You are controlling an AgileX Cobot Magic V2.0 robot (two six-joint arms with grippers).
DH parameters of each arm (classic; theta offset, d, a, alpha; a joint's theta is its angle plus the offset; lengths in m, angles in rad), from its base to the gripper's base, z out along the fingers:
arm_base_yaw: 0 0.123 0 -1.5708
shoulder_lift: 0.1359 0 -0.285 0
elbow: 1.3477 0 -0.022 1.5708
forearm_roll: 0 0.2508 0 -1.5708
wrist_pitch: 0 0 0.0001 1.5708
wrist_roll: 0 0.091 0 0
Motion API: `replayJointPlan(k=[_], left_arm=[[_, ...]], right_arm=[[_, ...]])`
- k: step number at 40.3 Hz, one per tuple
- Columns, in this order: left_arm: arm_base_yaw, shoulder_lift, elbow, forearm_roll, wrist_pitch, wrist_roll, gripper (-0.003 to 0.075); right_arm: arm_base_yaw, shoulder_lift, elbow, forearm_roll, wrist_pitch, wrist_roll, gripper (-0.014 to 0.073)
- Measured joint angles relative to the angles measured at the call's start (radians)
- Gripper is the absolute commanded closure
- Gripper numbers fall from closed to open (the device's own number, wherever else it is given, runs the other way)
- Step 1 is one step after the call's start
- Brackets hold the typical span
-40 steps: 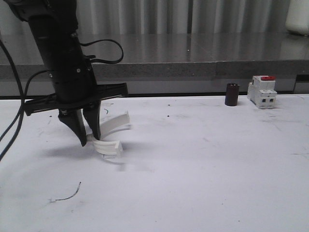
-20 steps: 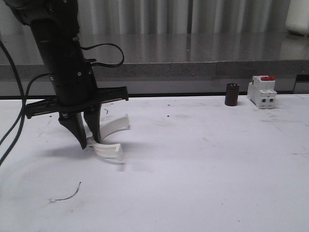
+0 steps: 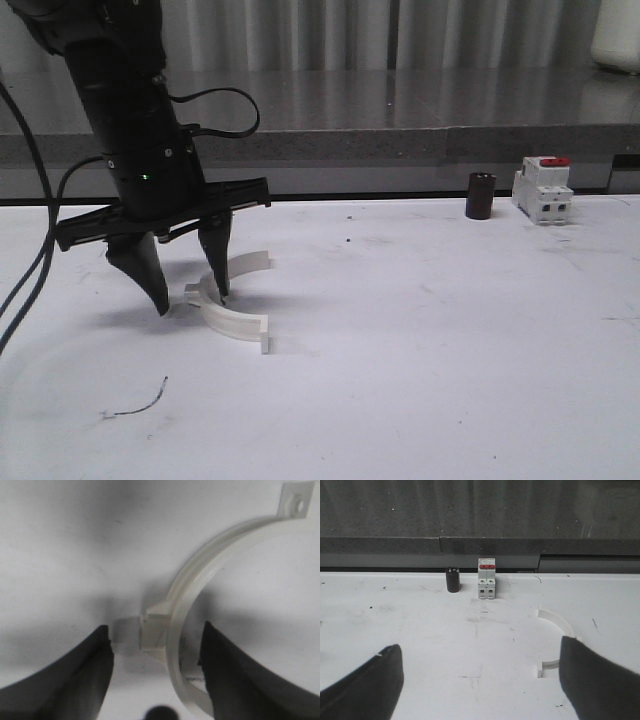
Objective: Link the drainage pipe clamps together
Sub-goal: 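Lower the clamp half onto the table and open the left gripper, then raise the left gripper away from the placed clamp half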
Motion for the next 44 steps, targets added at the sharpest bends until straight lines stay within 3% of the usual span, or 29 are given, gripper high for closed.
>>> replayJointPlan(k=[9,20,26,36,44], left_arm=[[0.0,-0.016,-0.046,0.0,0.02,0.042,0.0226],[0.0,-0.168,-0.091,0.059,0.055,0.245,0.0242],[0.0,-0.295,-0.032,0.116,0.021,0.293,0.0377],[0.049,-0.548,0.189,0.172,-0.098,0.306,0.0722],[0.116,-0.789,0.392,0.269,-0.159,0.306,0.0741]], right_arm=[[0.0,0.0,0.0,0.0,0.0,0.0,-0.0056],[0.0,0.0,0.0,0.0,0.0,0.0,-0.0056],[0.0,0.0,0.0,0.0,0.0,0.0,-0.0056],[0.0,0.0,0.0,0.0,0.0,0.0,-0.0056],[0.0,0.0,0.0,0.0,0.0,0.0,-0.0056]])
